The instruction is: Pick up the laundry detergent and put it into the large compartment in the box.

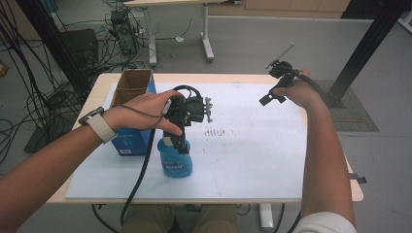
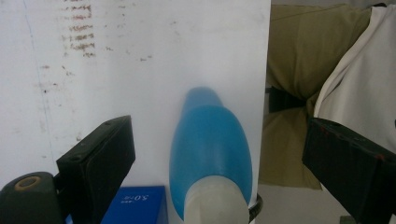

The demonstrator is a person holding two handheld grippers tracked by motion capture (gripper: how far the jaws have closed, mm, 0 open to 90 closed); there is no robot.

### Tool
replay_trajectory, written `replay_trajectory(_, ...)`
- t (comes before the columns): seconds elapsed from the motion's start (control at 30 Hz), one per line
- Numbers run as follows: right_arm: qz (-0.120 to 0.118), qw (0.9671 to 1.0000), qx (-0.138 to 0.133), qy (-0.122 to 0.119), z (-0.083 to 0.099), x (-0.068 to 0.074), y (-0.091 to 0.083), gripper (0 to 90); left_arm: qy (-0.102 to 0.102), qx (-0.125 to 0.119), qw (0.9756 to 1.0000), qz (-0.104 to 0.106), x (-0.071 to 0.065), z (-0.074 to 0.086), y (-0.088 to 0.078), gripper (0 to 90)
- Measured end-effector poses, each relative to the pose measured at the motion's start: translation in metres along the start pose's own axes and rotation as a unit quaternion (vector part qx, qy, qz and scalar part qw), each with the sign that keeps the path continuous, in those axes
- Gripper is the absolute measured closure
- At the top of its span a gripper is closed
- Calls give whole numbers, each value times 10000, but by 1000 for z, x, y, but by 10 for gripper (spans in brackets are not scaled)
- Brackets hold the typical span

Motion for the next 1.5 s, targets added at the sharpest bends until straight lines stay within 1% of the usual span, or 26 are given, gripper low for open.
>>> replay_trajectory(0.23,3,10000,-3,-17,-1,1,-1,137,52,30,10000,26,-1,1,3,98)
replay_trajectory(0.4,-1,10000,3,-19,-1,1,0,137,1,59,10000,17,0,6,6,97)
replay_trajectory(0.57,-4,10000,12,-32,-2,1,0,137,-5,23,10000,38,0,12,8,95)
replay_trajectory(0.6,-4,10000,15,-31,-2,1,0,137,-44,40,10000,27,0,12,8,90)
replay_trajectory(0.7,-5,10000,1,-15,-2,1,0,137,-68,28,10000,20,0,15,9,76)
replay_trajectory(1.27,1,10000,-7,-43,-2,4,-1,137,57,222,9997,-62,-5,21,19,76)
replay_trajectory(1.5,3,10000,-14,-44,-2,4,-1,137,57,255,9996,-106,-7,23,24,78)
Point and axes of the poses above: each handheld gripper's, and its own axes: y roughly forward along the jaws, z roughly out of its underside, x roughly to its left, the point moved 9 cm from there along y, roughly forward along the jaws, and after that the axes turned 14 degrees about -z, right-handed, at the moved point
